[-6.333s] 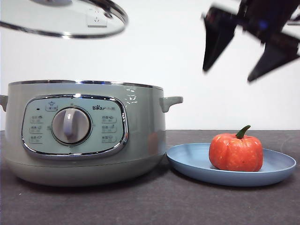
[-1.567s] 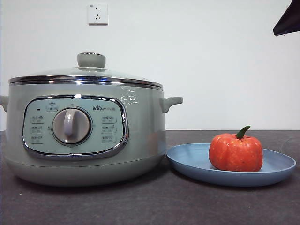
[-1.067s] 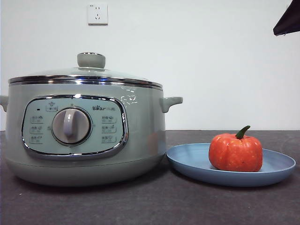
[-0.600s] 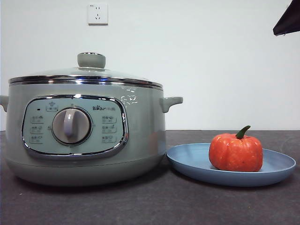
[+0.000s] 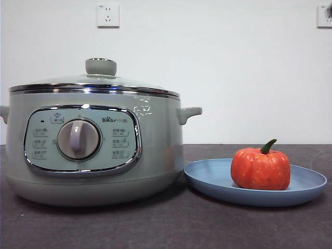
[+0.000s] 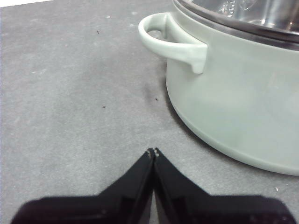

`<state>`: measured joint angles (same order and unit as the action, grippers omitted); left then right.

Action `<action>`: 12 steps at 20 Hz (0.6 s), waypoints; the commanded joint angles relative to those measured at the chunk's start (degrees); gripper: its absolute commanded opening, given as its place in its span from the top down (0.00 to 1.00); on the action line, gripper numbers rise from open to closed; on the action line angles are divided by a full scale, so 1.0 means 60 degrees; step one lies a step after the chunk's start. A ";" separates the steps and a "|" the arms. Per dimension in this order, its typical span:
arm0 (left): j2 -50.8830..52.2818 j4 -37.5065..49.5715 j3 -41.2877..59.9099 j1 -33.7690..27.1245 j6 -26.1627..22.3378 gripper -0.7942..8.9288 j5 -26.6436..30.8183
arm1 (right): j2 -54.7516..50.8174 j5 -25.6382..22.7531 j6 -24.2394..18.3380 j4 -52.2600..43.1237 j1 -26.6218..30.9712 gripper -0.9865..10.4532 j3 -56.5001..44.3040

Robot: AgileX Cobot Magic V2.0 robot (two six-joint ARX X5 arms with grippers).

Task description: Take the pumpkin out from the steamer,put the pumpkin in the blue plate,close the lid

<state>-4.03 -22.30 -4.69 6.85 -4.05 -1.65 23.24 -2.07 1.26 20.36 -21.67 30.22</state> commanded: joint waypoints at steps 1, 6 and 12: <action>0.0025 0.0000 0.0160 -0.0029 -0.0084 0.92 0.0007 | -0.0976 0.0106 -0.1009 0.0382 0.1202 0.91 -0.0295; 0.0025 0.0000 0.0160 -0.0029 -0.0084 0.92 0.0004 | -0.2554 0.0659 -0.1005 -0.1938 0.3355 0.91 -0.1880; 0.0025 0.0000 0.0160 -0.0029 -0.0084 0.92 0.0004 | -0.3206 0.1355 -0.0827 -0.2827 0.3475 0.91 -0.3952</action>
<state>-4.03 -22.30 -4.69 6.85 -4.05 -1.67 4.32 6.02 -4.29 4.25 -0.75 6.81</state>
